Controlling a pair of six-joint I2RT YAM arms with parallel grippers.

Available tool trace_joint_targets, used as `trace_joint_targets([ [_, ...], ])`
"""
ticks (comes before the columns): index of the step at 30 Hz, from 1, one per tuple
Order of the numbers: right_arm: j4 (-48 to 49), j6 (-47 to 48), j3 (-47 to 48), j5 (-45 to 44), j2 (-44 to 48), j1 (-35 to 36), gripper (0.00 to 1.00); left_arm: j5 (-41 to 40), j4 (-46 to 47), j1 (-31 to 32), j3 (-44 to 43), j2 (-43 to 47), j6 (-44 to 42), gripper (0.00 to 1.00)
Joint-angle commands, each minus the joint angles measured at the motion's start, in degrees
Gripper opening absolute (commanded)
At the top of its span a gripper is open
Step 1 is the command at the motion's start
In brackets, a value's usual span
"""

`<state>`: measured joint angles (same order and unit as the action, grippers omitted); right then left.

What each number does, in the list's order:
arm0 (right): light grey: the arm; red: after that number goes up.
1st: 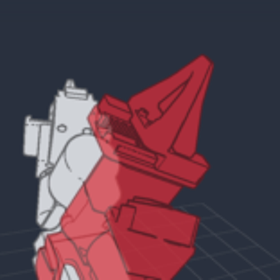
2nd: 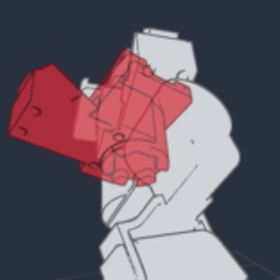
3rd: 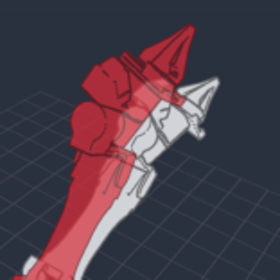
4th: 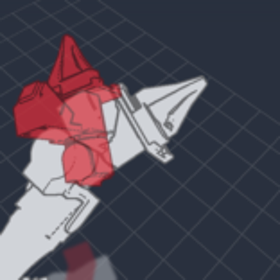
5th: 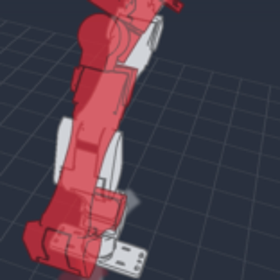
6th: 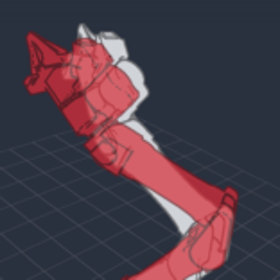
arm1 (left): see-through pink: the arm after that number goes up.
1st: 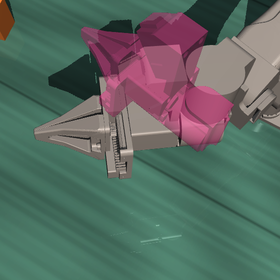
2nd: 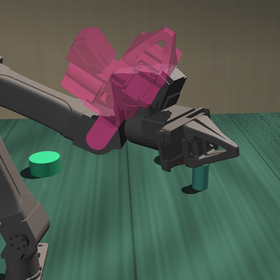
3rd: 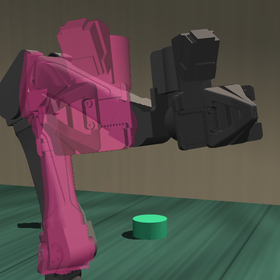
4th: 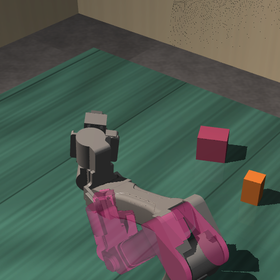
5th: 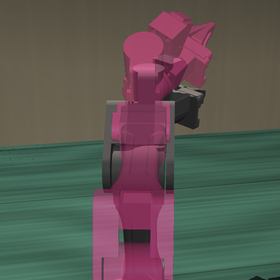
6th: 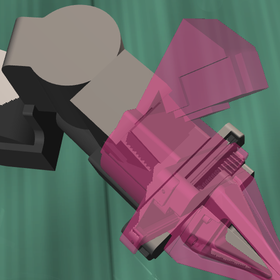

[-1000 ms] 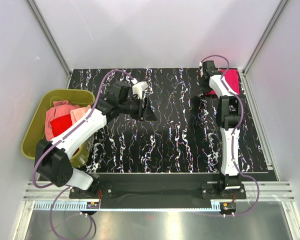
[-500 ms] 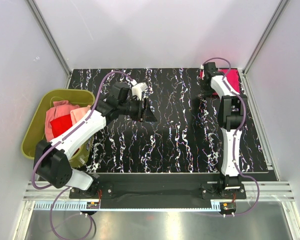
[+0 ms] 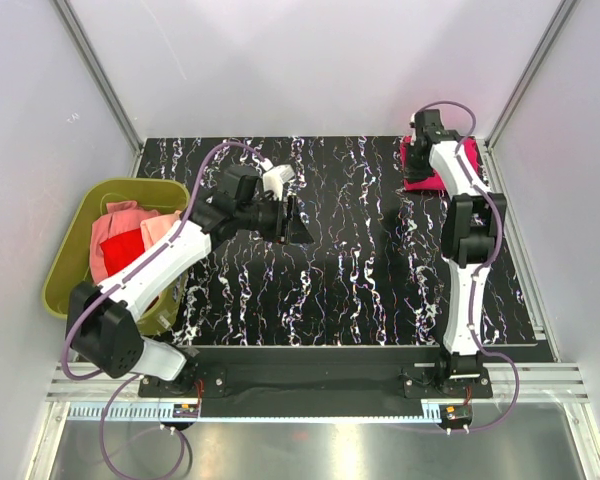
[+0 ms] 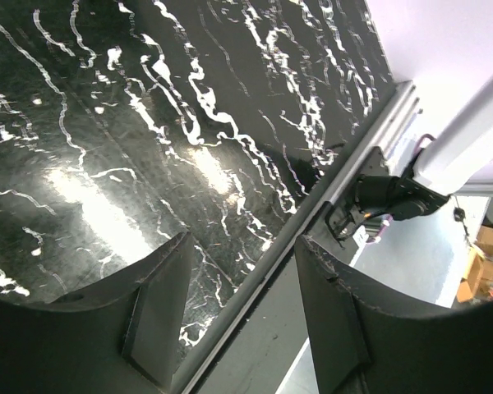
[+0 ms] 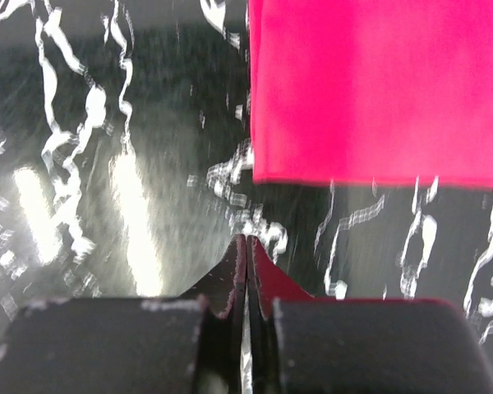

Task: Fold and stack the t-shirts
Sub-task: Neatly place the folded tshirt to the corner

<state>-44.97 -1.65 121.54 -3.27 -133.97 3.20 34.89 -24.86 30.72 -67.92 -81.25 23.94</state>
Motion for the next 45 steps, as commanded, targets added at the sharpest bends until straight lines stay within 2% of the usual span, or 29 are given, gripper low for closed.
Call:
trace_joint_targets([
  [1,-4.9,-5.9,-1.2,1.9,11.5,-0.1,0.05,-2.9,-0.2,0.1,-4.3,3.7,-2.0,0.58],
  [3,-7.8,-9.1,-5.6,4.4,19.1,-0.1,0.10,-5.7,-1.5,0.0,-7.1,5.1,-2.9,0.58],
  [7,-9.3,-13.8,-18.5,7.4,34.8,-0.1,0.40,-10.4,-1.9,-0.1,-10.8,8.2,-3.3,0.58],
  [8,-8.5,-15.0,-21.6,11.4,41.1,0.0,0.55,-11.4,-1.6,-0.2,-11.2,8.9,-3.0,0.58],
  [9,-7.9,-15.7,-26.9,13.4,44.1,0.0,0.62,-13.0,-0.8,-0.2,-11.4,10.4,-2.8,0.59],
  [10,-7.6,-16.6,-29.0,15.1,46.9,0.0,0.78,-13.4,-0.4,-0.3,-11.4,11.1,-2.4,0.60],
  [11,-7.0,-18.3,-30.6,18.4,51.5,0.0,0.99,-13.5,0.0,-0.4,-11.3,11.8,-2.2,0.61],
  [14,-5.6,-21.0,-35.6,26.4,58.6,0.3,1.00,-13.6,-1.0,-0.5,-11.8,13.8,-0.2,0.64],
  [18,-3.9,-22.7,-40.4,28.1,67.9,0.4,1.00,-16.9,-5.1,-0.7,-11.2,15.9,0.8,0.79],
  [19,-2.6,-23.0,-41.3,28.0,69.8,0.4,1.00,-17.6,-6.2,-0.8,-11.2,16.3,0.8,0.89],
  [21,-1.0,-24.6,-44.4,27.6,74.9,0.3,1.00,-20.2,-10.2,-1.0,-11.9,17.3,0.6,0.91],
  [22,-0.4,-25.1,-45.2,27.4,76.2,0.4,1.00,-21.5,-11.5,-1.1,-12.1,17.6,0.7,0.99],
  [24,0.4,-26.9,-47.0,26.8,79.0,0.3,1.00,-24.1,-14.5,-1.1,-12.6,18.8,0.8,0.99],
  [28,0.5,-28.1,-48.8,26.7,81.8,0.3,1.00,-24.2,-16.5,-1.1,-11.5,21.1,0.6,0.99],
  [35,0.7,-27.2,-49.1,26.0,83.5,0.3,1.00,-20.6,-11.1,-1.1,-6.4,27.7,-0.4,0.99],
  [45,0.2,-27.7,-49.6,26.4,84.5,0.3,1.00,-19.4,-11.0,-1.1,-6.6,28.4,-1.3,0.99],
])
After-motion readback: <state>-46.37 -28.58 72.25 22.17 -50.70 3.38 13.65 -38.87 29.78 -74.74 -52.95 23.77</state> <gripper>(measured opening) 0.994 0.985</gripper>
